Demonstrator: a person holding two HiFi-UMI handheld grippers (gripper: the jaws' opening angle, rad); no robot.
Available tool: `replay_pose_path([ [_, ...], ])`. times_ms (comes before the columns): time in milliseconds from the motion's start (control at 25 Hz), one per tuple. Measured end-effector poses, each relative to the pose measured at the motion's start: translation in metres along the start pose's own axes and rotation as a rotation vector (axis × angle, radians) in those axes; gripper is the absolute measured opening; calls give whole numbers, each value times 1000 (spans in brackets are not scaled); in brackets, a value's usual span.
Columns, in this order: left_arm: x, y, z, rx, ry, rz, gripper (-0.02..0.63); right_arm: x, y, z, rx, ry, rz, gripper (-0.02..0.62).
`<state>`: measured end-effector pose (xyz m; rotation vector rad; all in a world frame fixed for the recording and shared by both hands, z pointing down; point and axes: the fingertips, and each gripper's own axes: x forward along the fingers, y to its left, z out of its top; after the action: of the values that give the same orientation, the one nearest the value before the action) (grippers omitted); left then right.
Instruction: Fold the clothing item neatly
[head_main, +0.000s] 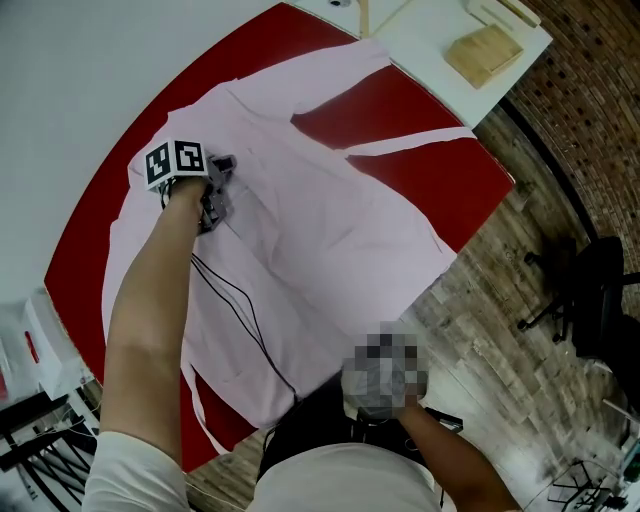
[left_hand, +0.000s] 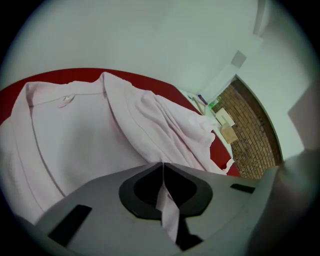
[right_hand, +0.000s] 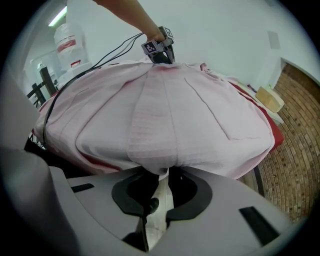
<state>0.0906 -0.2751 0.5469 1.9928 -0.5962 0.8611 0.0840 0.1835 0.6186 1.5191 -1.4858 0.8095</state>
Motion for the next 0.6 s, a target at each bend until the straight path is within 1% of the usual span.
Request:
replay_pose_path([
  [40, -3, 0, 2, 2, -21, -8, 15, 0, -1, 0, 1, -1, -6, 55],
  [80, -6, 0, 5, 9, -42, -15, 15, -1, -2, -1, 4, -2, -7, 43],
  [200, -17, 3, 8, 44, -77, -28, 15, -6, -7, -10, 21, -2, -5, 31],
  [280, -22, 10, 6, 60, -77, -24, 15, -11, -11, -20, 26, 3, -6, 28],
  [440, -31, 28, 0, 59, -70, -11, 15, -22, -22, -39, 27, 20, -22, 26],
  [600, -36, 39, -1, 71, -66, 2, 15, -33, -36, -47, 73, 31, -41, 26],
])
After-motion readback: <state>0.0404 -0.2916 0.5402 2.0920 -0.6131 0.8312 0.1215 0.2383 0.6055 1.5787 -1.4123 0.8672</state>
